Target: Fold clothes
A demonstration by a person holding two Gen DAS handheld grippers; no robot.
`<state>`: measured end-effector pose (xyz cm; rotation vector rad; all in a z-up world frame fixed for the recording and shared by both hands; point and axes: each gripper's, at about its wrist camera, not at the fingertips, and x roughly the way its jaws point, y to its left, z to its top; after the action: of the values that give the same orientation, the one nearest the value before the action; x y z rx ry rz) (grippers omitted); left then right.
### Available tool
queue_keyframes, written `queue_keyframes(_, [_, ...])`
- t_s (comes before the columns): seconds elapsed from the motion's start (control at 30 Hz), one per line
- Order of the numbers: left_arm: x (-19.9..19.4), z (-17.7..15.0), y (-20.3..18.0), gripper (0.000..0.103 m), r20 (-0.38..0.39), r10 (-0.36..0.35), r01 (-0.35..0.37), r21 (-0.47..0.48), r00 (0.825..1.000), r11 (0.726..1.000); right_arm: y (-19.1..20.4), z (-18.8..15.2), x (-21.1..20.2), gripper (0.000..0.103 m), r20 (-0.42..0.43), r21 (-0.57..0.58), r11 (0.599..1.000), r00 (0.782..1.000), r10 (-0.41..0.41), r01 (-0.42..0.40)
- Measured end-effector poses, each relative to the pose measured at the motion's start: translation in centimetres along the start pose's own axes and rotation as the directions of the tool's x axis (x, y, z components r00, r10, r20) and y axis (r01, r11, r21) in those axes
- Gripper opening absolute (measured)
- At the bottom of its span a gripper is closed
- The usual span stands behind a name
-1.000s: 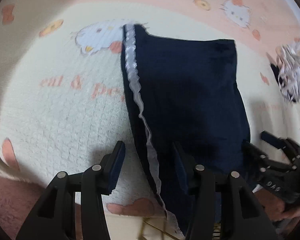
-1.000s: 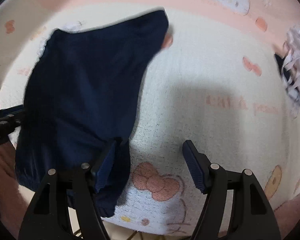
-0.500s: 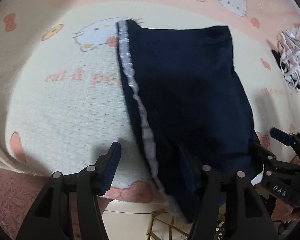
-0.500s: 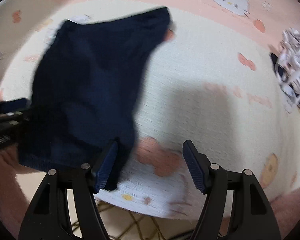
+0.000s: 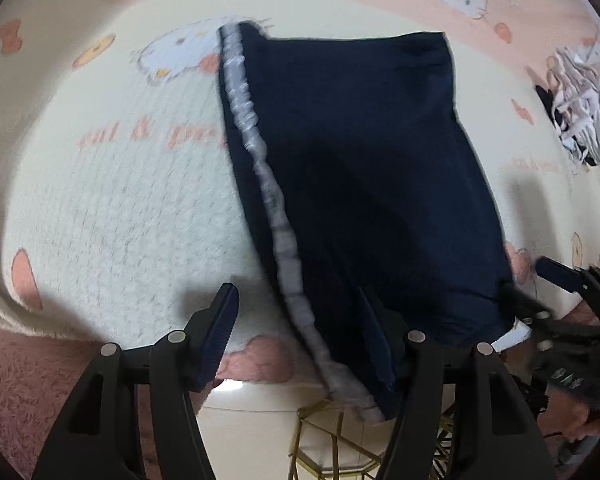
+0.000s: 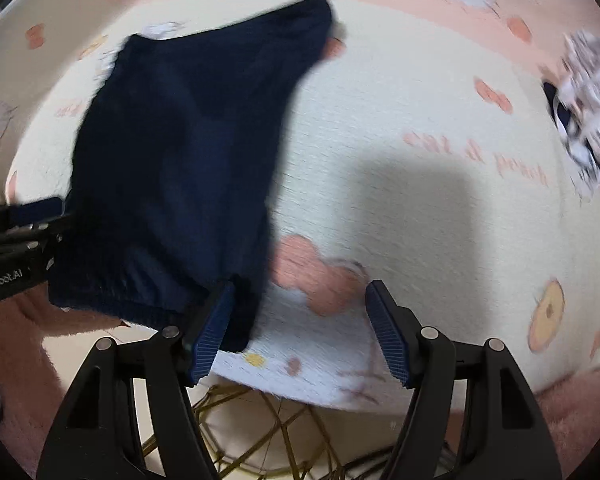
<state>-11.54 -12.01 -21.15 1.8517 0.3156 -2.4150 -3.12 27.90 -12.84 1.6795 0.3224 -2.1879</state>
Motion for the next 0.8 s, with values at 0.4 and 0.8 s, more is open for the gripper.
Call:
queue_keyframes(0.4, [0.1, 0.4, 0.7, 0.066, 0.001, 0.022, -0.022, 0.034, 1.000, 0.999, -2.6, -0.8, -1.8, 0.068, -0.011, 0.055, 0.984, 0.985, 0.172, -0.171])
queue_keyframes(0.8, [-2.6, 6.2, 4.7, 0.067, 0.153, -0.049, 0.063, -0.086, 0.987, 0.994, -2.7, 1.6, -3.3, 0.068, 0.051, 0.014, 0.991, 0.990, 0.130, -0.131])
